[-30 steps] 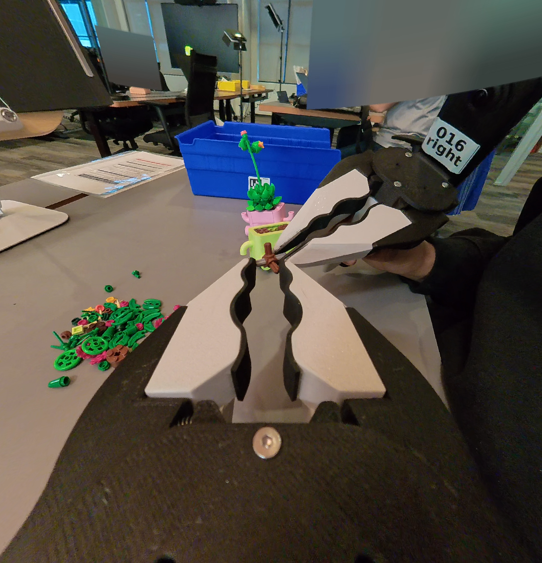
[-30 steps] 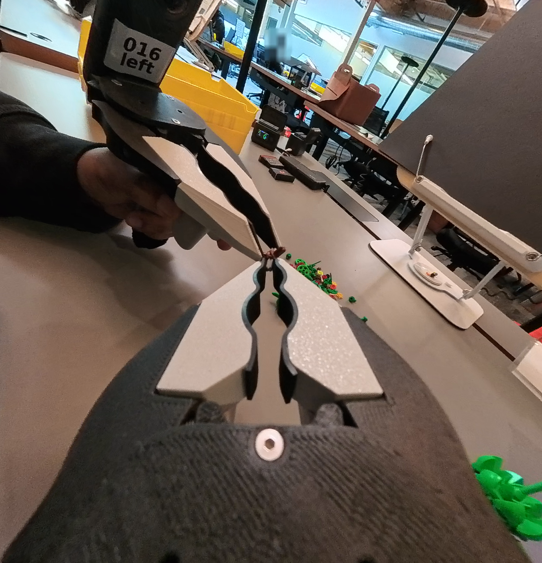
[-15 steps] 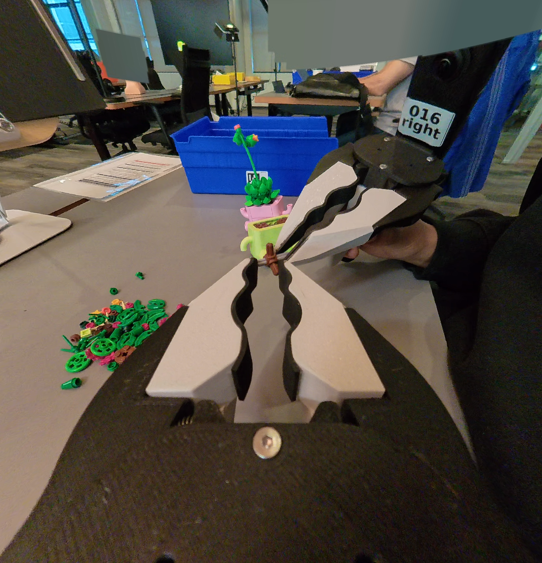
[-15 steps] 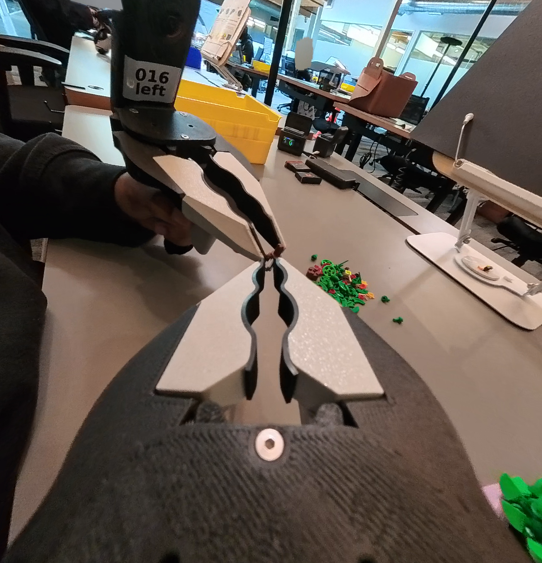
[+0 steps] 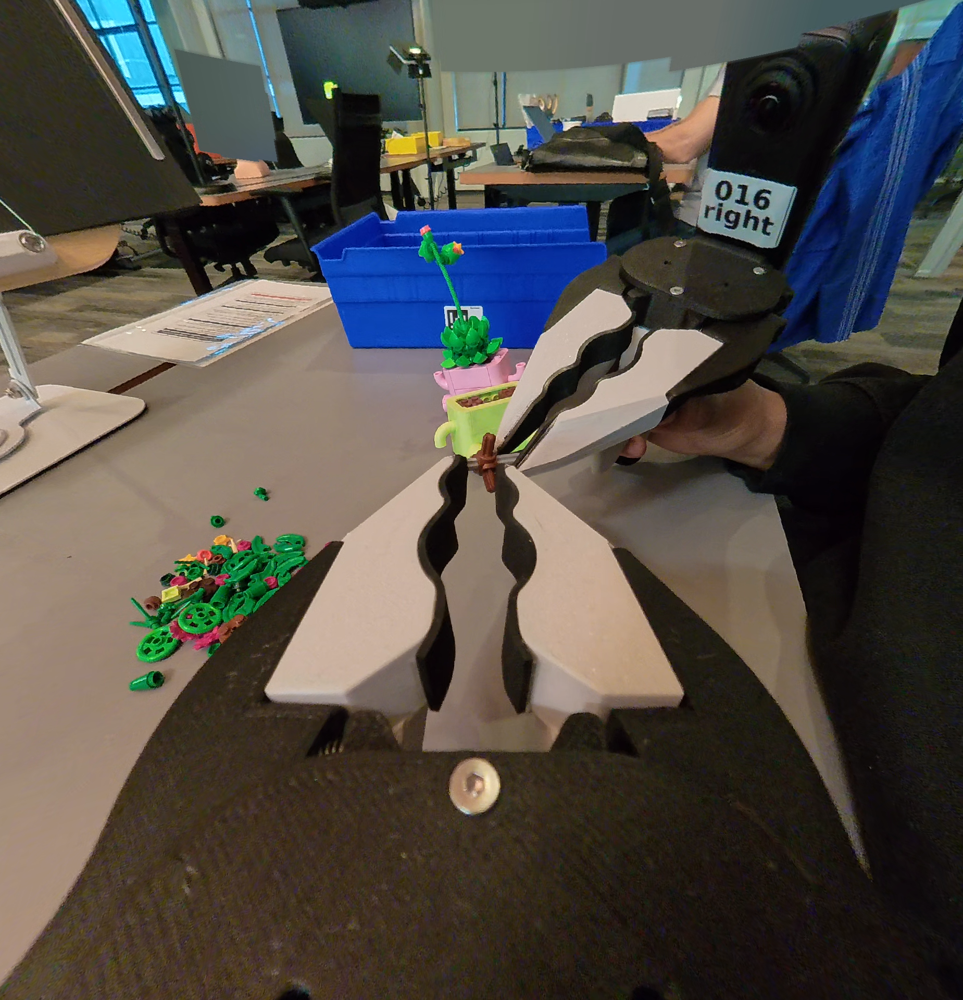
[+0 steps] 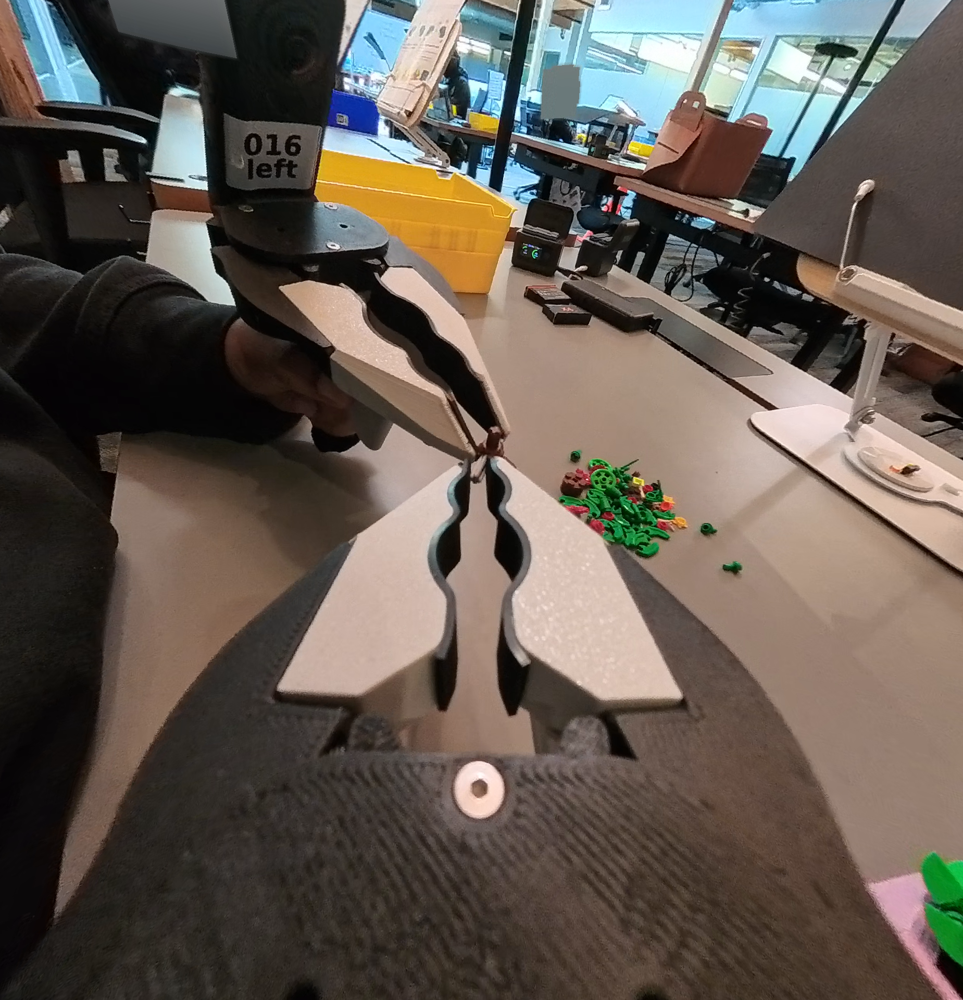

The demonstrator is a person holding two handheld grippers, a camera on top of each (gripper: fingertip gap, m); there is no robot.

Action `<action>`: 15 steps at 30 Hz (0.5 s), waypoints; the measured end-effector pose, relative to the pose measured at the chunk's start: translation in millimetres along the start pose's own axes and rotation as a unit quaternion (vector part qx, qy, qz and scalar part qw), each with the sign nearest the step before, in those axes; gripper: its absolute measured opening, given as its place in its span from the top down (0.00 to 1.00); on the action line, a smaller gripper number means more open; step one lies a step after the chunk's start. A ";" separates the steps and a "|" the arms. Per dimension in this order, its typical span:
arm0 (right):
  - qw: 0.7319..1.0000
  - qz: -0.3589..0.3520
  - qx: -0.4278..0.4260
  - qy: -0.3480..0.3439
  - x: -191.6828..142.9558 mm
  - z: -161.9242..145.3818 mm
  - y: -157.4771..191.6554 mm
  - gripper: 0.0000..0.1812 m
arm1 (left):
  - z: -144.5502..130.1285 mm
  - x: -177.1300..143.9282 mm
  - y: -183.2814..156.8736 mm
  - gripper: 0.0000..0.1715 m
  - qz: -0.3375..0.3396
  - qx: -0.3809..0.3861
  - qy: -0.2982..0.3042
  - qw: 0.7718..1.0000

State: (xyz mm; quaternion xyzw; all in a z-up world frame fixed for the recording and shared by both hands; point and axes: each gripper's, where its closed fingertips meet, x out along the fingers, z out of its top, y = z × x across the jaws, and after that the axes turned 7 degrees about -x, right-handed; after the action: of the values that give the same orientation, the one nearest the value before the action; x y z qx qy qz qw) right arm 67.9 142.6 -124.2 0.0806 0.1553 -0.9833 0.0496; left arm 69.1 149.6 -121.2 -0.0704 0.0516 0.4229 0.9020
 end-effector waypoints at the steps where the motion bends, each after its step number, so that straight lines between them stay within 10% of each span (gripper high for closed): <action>1: 1.000 0.003 0.003 -0.001 -0.2 0.0 0.2 0.98 | 0.0 -0.1 0.0 0.97 0.000 0.001 0.001 1.000; 15: 0.999 0.028 0.024 -0.012 -1.6 1.6 3.1 0.98 | 0.8 -3.1 -1.7 1.00 -0.016 -0.006 0.001 1.000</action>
State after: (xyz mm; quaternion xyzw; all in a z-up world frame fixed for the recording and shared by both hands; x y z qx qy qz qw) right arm 69.6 139.3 -123.3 0.0748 0.1287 -0.9859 0.0770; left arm 68.4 146.3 -119.8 -0.0772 0.0490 0.4084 0.9082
